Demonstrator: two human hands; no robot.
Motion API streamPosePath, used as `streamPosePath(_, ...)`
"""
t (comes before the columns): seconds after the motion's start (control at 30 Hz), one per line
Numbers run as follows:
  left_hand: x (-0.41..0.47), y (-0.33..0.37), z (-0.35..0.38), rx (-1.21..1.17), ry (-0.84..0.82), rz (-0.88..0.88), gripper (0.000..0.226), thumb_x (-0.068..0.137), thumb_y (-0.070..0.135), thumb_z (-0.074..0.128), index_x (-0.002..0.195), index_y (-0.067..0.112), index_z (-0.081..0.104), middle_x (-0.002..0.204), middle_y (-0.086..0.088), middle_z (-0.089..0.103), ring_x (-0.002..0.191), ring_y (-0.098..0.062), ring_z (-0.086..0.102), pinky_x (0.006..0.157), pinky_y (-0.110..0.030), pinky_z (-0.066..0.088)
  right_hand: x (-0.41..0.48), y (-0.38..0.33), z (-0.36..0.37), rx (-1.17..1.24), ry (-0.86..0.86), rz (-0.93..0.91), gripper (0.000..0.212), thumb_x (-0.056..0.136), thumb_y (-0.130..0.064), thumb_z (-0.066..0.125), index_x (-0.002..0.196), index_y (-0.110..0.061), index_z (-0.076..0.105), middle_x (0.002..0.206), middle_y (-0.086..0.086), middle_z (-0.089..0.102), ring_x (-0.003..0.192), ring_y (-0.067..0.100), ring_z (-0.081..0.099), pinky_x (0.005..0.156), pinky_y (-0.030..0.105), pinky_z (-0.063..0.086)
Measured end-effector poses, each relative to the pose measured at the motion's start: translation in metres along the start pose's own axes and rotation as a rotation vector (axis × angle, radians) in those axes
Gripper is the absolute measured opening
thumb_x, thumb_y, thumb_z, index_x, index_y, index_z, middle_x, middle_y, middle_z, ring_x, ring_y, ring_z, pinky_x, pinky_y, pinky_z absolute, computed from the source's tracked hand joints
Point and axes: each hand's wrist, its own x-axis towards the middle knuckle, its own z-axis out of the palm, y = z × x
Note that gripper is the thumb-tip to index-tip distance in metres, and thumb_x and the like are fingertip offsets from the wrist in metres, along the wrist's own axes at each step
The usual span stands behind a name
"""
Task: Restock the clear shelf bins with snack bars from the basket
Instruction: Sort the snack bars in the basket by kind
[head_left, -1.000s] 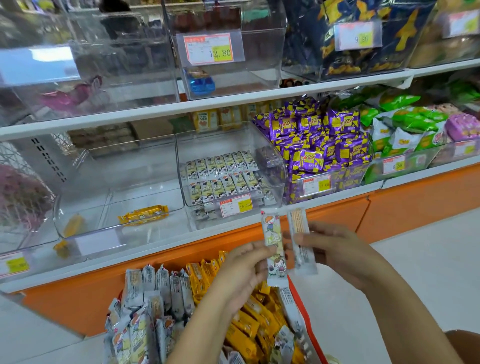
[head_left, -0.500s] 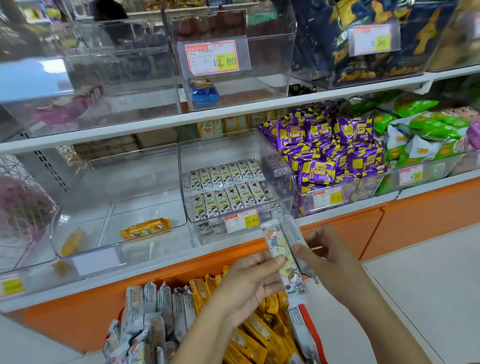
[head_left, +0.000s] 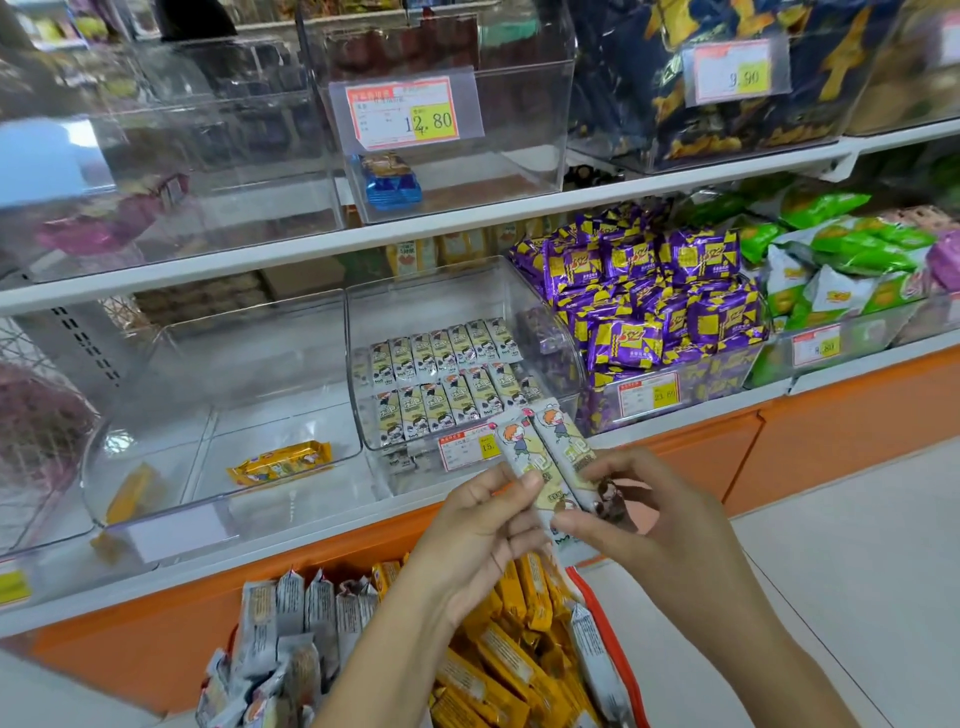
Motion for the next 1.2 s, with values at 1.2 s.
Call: streamPosePath(1.2,0.052,0.095,-0.111,1.165,0.554,0.109,0.030,0.094,0.032,0.055,0.115,0.011,0.058,0.105,-0.008,0.063,0.091,-0.023,0.056,0.074,-0.026,0.037,0.217,-0.009,0.096,-0.863,-0.569,0.408,0.022,0.094,-0.024,0.046,0.091,-0.005,0.057,0.092,0.010,0.057,0.078,0.020,0.056,0.074,0.031,0.050)
